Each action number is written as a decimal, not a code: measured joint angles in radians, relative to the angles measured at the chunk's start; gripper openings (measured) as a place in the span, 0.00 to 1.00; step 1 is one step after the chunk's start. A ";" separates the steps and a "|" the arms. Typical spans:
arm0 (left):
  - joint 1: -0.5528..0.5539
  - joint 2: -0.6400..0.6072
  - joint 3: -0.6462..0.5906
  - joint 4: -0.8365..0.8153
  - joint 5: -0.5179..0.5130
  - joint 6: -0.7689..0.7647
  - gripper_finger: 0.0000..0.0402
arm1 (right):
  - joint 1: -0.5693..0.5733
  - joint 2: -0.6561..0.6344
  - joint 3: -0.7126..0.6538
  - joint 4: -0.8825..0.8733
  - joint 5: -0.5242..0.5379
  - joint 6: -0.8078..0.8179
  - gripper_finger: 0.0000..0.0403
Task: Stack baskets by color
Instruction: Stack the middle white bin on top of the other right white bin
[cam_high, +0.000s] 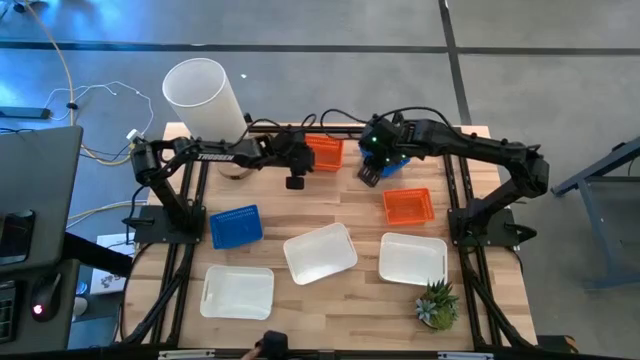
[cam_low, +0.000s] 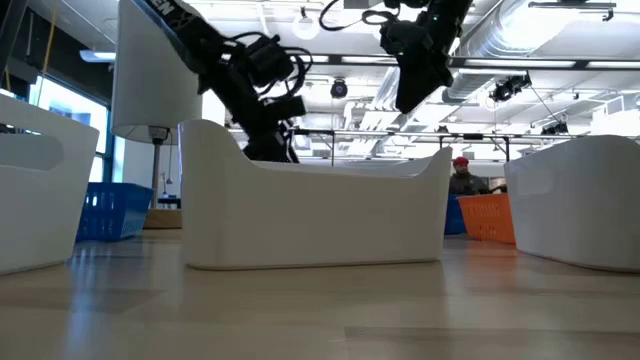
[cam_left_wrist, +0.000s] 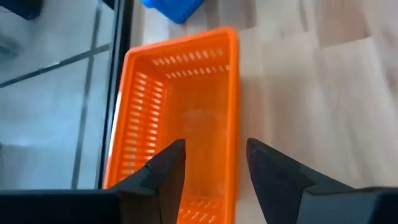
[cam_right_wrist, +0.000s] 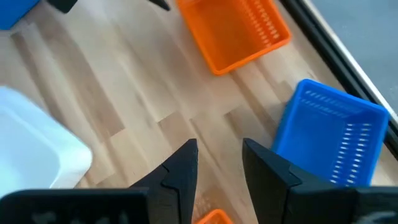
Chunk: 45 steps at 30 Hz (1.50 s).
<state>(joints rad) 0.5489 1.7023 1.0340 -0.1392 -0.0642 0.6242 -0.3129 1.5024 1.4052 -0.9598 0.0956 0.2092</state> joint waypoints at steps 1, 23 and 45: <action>-0.003 0.000 0.017 -0.035 0.001 -0.008 0.39 | 0.011 0.000 0.000 0.000 -0.001 0.000 0.28; -0.105 -0.283 -0.050 -0.353 0.264 -0.295 0.39 | 0.281 0.003 0.000 0.017 -0.025 -0.007 0.29; -0.560 -0.507 -0.118 -0.503 -0.116 -0.756 0.39 | 0.398 0.136 0.000 0.282 -0.089 -0.318 0.48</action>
<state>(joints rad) -0.0111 1.1957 0.9155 -0.6419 -0.1805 -0.1316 0.0847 1.6385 1.4048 -0.6777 0.0068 -0.1086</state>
